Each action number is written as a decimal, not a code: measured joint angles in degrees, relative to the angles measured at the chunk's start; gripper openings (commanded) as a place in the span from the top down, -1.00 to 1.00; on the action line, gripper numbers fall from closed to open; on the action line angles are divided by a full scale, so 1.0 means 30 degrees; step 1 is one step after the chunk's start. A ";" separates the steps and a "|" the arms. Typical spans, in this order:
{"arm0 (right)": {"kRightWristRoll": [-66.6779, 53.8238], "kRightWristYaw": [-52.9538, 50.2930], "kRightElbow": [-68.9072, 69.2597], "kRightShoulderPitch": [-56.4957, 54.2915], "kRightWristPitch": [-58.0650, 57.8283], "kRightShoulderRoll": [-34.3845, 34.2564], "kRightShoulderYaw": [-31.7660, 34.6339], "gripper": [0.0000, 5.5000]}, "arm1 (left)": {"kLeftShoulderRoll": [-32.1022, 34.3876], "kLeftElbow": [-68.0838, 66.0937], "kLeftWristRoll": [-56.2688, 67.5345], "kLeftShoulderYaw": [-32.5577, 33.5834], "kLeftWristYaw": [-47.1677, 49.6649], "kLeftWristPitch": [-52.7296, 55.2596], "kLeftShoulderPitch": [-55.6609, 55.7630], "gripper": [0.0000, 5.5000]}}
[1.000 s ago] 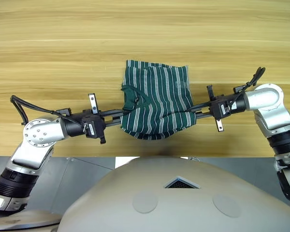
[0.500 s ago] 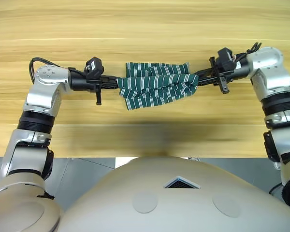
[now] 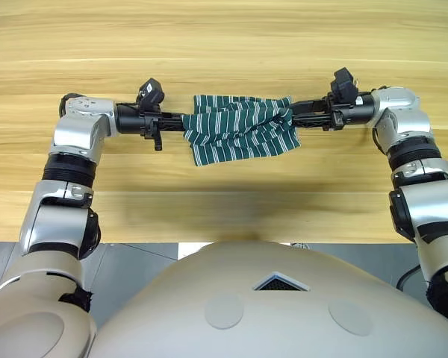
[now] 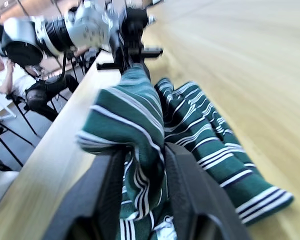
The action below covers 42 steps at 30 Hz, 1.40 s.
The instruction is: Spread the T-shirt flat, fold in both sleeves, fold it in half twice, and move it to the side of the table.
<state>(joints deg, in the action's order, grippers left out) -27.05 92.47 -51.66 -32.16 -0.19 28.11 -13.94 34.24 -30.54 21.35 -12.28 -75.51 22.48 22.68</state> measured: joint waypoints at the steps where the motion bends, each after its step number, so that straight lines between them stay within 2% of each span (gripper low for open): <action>1: 0.0000 -0.0002 -0.0167 -0.0117 -0.0102 -0.0015 0.0209 0.18 | -0.0070 -0.0385 0.0045 0.0341 -0.0003 0.0309 0.0190 0.66; 4: 0.0360 -0.0343 -0.1129 -0.0468 0.0105 -0.0360 0.1068 -0.03 | -0.0290 -0.1528 -0.0059 0.0820 0.0194 0.0307 0.0322 0.47; 9: 0.1592 -0.3762 -0.1970 -0.0475 0.2119 -0.1432 0.2735 -0.33 | -0.1649 -0.2783 0.0737 0.2730 0.1430 0.2134 0.1254 0.20; 16: 0.2767 -0.7533 -0.2034 -0.0465 0.4961 -0.2116 0.4450 -0.73 | -0.2077 -0.3695 0.1724 0.5487 0.2737 0.2517 0.1414 -0.16; 18: 0.2622 -0.7329 -0.1227 -0.0141 0.5406 -0.2115 0.4934 -0.85 | -0.2141 -0.3678 0.2087 0.6438 0.2993 0.2696 0.1432 -0.28; 21: 0.1585 -0.6153 0.1321 0.1004 0.5406 -0.2147 0.5487 -0.87 | -0.2294 -0.3091 0.2497 0.7223 0.3364 0.2605 0.0910 -0.47; 23: 0.0893 -0.5335 0.3387 0.1902 0.4955 -0.2236 0.5544 -0.87 | -0.2387 -0.2084 0.2590 0.7392 0.3663 0.2591 0.0036 -0.47; 26: -0.0104 -0.2958 0.9239 0.4830 0.3110 -0.2118 0.3956 -0.87 | -0.2471 0.1554 0.3045 0.7928 0.3748 0.2291 -0.2227 -0.47; 29: 0.1466 -0.3422 1.2510 0.6283 0.2300 -0.2063 0.1620 -0.87 | -0.2590 0.4924 0.3467 0.8706 0.4134 0.1129 -0.4180 -0.47; 35: 0.5725 -0.5072 1.3602 0.6655 0.1532 -0.2446 -0.2678 -0.87 | -0.3651 1.0779 0.5489 1.1133 0.5710 -0.0985 -0.7259 -0.47; 42: 0.6917 -0.5593 1.3447 0.6485 0.0937 -0.2656 -0.4396 -0.87 | -0.4434 1.2993 0.5836 1.1300 0.7074 -0.1751 -0.8565 -0.47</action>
<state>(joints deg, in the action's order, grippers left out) -6.30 75.70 -11.32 -12.71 2.62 20.15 -27.13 20.94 8.44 38.86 21.62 -54.29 17.23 -3.02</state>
